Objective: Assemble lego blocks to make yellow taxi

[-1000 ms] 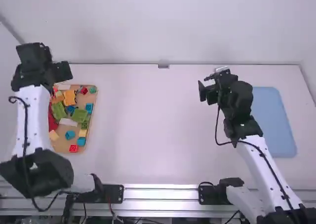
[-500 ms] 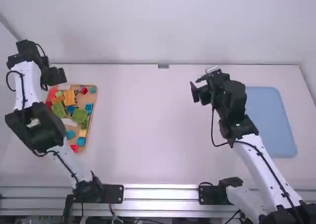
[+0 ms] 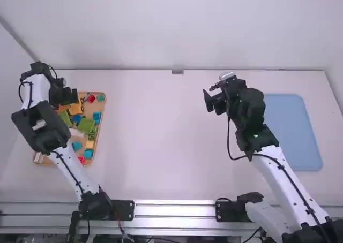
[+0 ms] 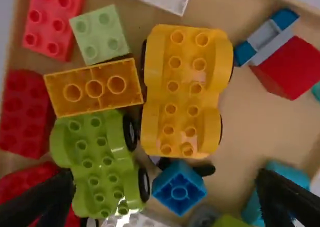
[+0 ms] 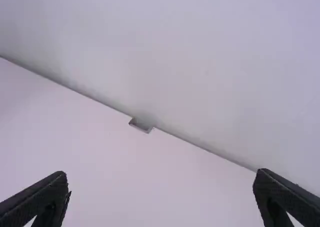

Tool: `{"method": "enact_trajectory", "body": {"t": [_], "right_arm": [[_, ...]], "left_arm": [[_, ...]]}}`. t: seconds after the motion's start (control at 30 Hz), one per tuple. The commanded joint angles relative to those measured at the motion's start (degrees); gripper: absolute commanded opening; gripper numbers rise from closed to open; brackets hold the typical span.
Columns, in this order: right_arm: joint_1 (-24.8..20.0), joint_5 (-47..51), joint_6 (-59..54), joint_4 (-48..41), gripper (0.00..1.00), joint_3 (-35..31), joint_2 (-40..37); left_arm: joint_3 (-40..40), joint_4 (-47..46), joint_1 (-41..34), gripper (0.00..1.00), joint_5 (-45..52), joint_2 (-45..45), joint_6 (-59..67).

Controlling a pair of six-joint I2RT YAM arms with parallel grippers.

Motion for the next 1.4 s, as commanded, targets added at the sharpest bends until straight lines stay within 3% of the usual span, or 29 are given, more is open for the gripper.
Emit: {"method": "enact_trajectory", "body": {"t": [0.0, 0.07, 0.2, 1.37], "right_arm": [[0.1, 0.0, 0.1, 0.0, 0.99, 2.4, 0.2], [0.2, 0.0, 0.1, 0.0, 0.99, 2.4, 0.2], [0.1, -0.2, 0.2, 0.0, 0.99, 2.4, 0.2], [0.1, 0.0, 0.1, -0.3, 0.98, 2.4, 0.2]], "left_arm": [[0.9, 0.4, -0.2, 0.88, 0.7, 1.0, -0.8], [0.3, 1.2, -0.2, 0.8, 0.4, 1.0, -1.6], [-0.6, 1.7, -0.2, 0.77, 0.7, 1.0, -1.7], [-13.0, 15.1, -1.3, 0.78, 3.1, 1.0, 0.0]]}}
